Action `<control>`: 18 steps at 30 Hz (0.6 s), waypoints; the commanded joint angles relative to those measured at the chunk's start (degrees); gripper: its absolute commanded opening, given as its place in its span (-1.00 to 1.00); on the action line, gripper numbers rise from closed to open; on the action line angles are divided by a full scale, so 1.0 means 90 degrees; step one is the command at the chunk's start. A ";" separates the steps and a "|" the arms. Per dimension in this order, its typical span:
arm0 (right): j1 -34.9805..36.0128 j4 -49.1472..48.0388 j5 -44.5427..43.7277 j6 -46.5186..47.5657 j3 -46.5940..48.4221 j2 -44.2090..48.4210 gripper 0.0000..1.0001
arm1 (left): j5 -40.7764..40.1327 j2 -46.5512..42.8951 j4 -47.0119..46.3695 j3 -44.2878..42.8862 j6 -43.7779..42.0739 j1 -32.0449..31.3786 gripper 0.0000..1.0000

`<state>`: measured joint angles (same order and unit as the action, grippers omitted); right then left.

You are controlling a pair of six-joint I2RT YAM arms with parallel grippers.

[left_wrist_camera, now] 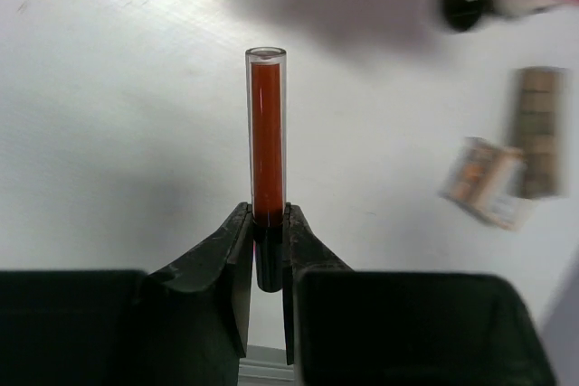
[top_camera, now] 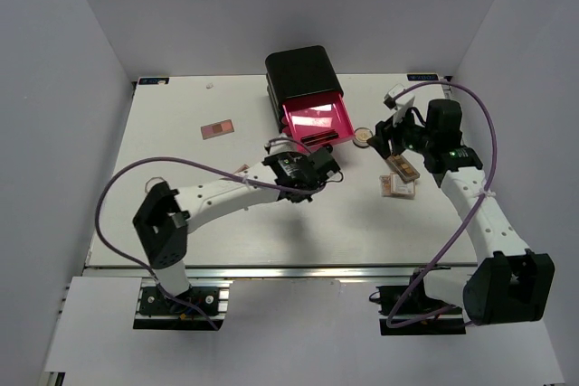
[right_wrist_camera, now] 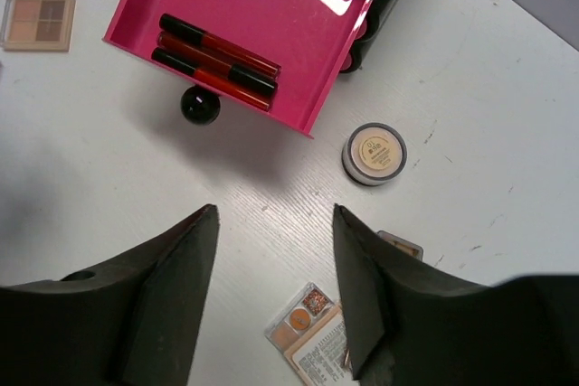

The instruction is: Organize the makeup

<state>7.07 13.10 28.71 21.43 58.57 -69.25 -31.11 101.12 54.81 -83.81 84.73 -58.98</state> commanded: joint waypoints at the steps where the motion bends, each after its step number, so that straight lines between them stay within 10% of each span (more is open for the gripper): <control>1: -0.0043 -0.0323 0.0062 0.0197 -0.0295 0.0409 0.13 | -0.1179 -0.0697 -0.0619 -0.0462 -0.0692 -0.0087 -1.00; 7: -0.0063 -0.0508 -0.0084 -0.0184 -0.0618 0.0585 -0.81 | -0.1611 -0.0475 -0.1753 -0.1203 -0.1787 0.0215 -1.00; 18: -0.0053 -0.0567 -0.0280 -0.0418 -0.0901 0.0742 -0.80 | -0.0440 0.1252 -0.2048 -0.2610 -0.0460 0.1562 -1.00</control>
<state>6.76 10.35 26.87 18.79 50.94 -64.23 -38.15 109.49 35.68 -101.69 77.17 -46.46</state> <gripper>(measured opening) 0.094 0.243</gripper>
